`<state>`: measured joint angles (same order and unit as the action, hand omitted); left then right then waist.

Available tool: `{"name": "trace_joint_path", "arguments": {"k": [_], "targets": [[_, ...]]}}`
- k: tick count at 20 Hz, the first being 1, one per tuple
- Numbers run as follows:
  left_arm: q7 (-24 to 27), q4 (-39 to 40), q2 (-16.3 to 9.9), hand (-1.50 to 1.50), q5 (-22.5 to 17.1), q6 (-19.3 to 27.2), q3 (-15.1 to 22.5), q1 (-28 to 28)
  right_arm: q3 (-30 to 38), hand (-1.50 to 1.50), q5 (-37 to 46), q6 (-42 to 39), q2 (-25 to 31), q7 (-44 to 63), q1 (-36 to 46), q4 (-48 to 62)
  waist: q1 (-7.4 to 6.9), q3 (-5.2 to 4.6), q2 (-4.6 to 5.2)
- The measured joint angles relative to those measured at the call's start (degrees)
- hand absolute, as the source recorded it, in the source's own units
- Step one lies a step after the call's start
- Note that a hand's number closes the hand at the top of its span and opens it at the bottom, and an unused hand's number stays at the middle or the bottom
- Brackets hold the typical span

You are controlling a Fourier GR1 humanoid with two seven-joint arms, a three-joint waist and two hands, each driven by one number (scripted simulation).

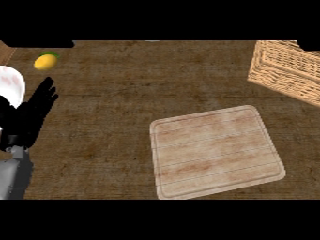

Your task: Pick the croissant from the cutting board and place it in the basket

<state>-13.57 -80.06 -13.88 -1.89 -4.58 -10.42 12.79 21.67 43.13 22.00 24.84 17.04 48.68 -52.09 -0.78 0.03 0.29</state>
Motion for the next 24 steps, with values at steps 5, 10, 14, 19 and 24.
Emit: {"name": "trace_joint_path", "arguments": {"k": [5,10,14,19,24], "targets": [[-0.3,-0.2,-0.2,0.00,-0.1,-0.4,-0.2,0.3,1.1,-1.50,-2.0,2.2,1.7,-5.8,2.8,8.5,-0.10,0.00,0.00],[-0.6,-0.6,-0.3,0.00,-0.4,-1.0,-0.2,0.0,4.0,-1.50,-6.5,2.3,4.4,-13.4,5.4,13.8,-0.32,0.02,0.07],[0.6,0.9,-0.2,0.00,-0.1,-0.8,-0.4,0.0,8.9,-1.50,-11.2,4.6,5.8,-14.7,6.1,14.5,-0.04,0.02,0.04],[0.7,0.6,-0.7,0.00,-0.3,-0.8,-1.1,-0.4,16.0,-1.50,-19.2,3.7,8.8,-15.3,4.1,12.2,0.78,0.01,-0.27],[0.3,-0.8,-0.1,0.00,-0.1,-0.1,-1.1,-1.7,21.3,-1.50,-26.6,-4.9,14.1,-15.8,-3.0,8.9,1.48,-0.01,-0.52]]}}
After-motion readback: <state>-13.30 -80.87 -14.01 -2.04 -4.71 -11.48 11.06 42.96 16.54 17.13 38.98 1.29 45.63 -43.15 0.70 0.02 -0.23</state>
